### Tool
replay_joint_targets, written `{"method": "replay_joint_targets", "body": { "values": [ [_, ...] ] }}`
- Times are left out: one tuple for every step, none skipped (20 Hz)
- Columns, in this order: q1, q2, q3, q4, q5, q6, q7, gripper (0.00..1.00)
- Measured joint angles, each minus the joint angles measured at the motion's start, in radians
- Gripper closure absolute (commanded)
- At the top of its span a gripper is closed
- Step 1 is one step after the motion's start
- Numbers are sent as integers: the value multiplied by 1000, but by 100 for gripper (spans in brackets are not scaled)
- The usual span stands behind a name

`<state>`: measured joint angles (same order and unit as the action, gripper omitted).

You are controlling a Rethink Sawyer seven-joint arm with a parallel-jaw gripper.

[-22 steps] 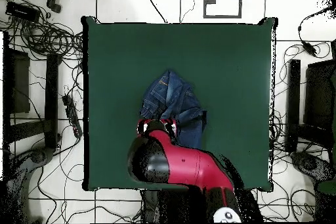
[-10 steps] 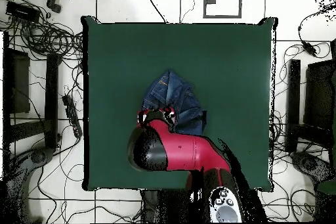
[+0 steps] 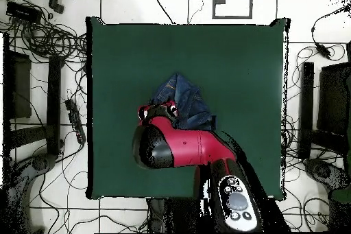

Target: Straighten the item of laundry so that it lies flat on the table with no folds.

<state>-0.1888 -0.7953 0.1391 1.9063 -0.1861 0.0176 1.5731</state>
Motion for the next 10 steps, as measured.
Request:
{"method": "replay_joint_targets", "body": {
  "values": [
    [-1, 13, 7, -3, -7, -17, 0, 0],
    [-2, 20, 11, -5, -11, -24, 0, 0],
    [-8, 38, 24, -8, -19, -36, 0, 0],
    [-12, 45, 32, -9, -22, -40, 0, 0],
    [-25, 64, 53, -12, -28, -43, 0, 0],
    [-33, 76, 64, -13, -32, -44, 0, 0],
    [-45, 93, 78, -16, -36, -44, 0, 0],
    [-51, 103, 85, -18, -40, -44, 0, 0],
    [-57, 119, 90, -21, -46, -44, 0, 0],
    [-59, 129, 93, -23, -51, -44, 0, 0]
  ]
}}
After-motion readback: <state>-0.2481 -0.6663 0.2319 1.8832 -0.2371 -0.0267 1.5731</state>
